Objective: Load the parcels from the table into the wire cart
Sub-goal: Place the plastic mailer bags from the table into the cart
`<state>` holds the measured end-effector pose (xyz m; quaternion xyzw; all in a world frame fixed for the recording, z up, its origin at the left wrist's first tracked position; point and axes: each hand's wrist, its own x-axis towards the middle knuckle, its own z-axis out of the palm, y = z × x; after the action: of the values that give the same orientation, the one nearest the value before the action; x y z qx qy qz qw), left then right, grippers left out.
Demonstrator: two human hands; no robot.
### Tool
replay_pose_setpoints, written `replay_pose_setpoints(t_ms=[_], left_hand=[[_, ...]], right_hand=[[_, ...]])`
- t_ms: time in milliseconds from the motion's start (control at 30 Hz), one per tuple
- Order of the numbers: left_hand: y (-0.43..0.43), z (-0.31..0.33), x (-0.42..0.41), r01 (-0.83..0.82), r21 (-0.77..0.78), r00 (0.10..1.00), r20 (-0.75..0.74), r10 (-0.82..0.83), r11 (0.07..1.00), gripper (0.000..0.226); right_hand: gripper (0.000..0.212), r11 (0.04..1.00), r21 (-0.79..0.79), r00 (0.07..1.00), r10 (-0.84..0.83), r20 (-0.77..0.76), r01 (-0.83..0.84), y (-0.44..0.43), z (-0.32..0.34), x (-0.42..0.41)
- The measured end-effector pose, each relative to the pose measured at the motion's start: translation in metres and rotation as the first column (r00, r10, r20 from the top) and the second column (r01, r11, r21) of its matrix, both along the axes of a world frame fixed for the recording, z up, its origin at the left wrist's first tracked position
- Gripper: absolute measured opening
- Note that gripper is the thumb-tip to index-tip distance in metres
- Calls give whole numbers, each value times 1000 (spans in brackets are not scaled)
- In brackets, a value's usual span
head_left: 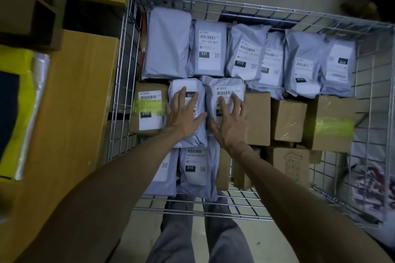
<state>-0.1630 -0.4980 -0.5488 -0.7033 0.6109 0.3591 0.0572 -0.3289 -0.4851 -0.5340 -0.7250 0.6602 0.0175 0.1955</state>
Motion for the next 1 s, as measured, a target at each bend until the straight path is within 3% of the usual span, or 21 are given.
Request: replay_pose_setpoints(t_ms=[200,400,667,800,1000], left_hand=[[1,23,7,7,17,999,-41,-6,1000,72],[22,89,20,-7,10,998,-63,7,1000,72],[59,205,38,-187,-154,982,-45,182,970,67],[102,263,55,-247,-187,962,74,264,951,66],[174,317,89,-394,-274,875,179,449,877,67]], right_hand=[[56,990,131,999,47,-17,-44,1,31,-8],[59,974,210,995,98,-25,-91,10,89,-24],[64,944,118,945,317,-75,-307,-4,179,-24],[64,900,20,900,437,-5,-436,-13,224,1],[64,788,-117,795,606,-16,-604,2,279,59]])
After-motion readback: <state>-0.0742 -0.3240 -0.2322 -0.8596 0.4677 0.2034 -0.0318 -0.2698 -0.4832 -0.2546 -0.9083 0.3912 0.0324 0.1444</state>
